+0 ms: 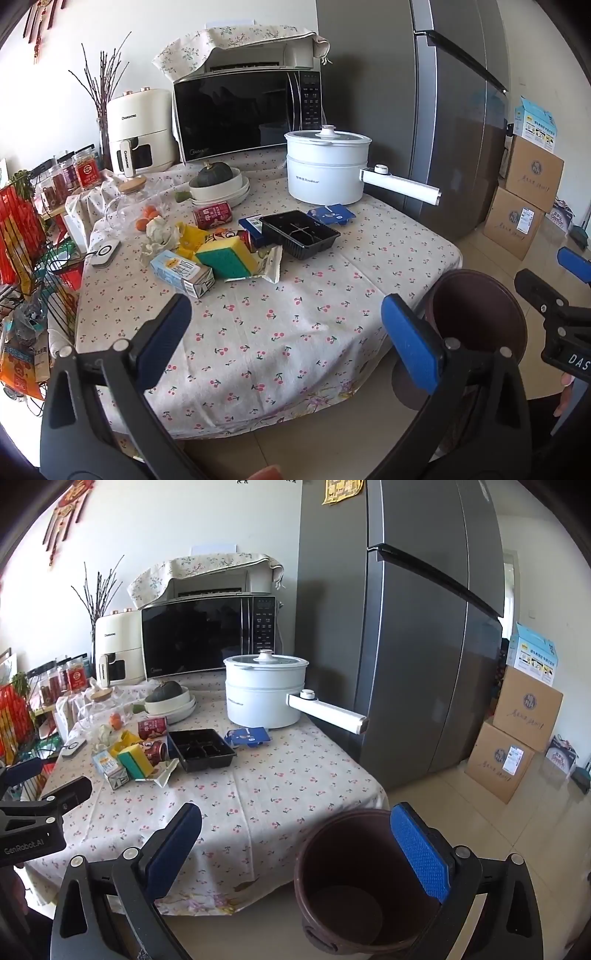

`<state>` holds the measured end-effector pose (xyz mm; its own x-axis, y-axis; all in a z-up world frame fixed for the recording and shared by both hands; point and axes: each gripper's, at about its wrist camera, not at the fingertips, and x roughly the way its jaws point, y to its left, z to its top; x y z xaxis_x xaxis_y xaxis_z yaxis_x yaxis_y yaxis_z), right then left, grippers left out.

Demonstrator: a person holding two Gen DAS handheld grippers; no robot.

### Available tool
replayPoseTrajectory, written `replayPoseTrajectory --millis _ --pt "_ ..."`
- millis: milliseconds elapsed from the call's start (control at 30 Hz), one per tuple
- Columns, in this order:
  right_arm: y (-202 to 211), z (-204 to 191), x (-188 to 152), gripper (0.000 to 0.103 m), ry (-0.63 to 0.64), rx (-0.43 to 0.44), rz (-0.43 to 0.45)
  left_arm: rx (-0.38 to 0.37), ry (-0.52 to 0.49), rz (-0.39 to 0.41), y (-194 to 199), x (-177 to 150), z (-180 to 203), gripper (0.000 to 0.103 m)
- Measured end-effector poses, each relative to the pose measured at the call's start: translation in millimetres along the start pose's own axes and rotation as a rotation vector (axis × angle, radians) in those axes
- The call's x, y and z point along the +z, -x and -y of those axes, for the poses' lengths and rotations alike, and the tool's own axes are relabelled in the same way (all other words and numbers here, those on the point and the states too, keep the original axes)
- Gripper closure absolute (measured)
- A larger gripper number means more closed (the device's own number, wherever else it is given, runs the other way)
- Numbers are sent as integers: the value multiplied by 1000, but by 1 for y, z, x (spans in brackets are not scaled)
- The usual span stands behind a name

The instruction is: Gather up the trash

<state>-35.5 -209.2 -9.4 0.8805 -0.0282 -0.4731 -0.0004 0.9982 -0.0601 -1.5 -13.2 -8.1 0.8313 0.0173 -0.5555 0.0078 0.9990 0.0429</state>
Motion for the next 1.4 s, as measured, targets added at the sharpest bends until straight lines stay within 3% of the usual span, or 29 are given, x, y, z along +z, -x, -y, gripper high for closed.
replayPoseTrajectory --millis 1400 --pt "-3 -4 -1 0 9 17 -19 -8 4 -12 -1 -3 -6 1"
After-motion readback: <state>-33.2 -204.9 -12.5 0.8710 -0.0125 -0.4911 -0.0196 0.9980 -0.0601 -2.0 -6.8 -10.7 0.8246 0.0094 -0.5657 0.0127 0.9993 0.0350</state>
